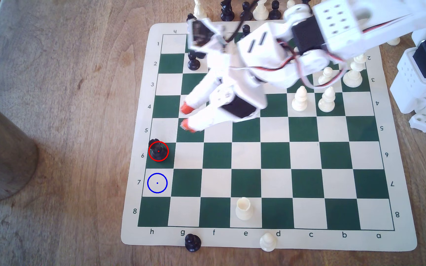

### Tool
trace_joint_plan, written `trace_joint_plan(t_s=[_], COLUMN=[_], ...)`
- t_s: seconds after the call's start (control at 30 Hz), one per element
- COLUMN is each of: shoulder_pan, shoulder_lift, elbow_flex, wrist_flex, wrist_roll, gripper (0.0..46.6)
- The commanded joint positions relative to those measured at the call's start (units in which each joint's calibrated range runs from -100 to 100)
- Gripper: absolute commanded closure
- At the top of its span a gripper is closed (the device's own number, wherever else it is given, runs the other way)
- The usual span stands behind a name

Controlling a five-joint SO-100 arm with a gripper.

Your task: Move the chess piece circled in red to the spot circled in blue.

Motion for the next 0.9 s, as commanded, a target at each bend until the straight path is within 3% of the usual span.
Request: trace_joint_plan(t_s=[0.0,0.87], shoulder_pan=[1.0,-0.7], shoulder_lift=[3.3,22.8], elbow_flex=[-10.4,-30.5], wrist_flex=[0.0,3.9], wrist_roll=[-1.8,-2.3], gripper=[34.1,30.7])
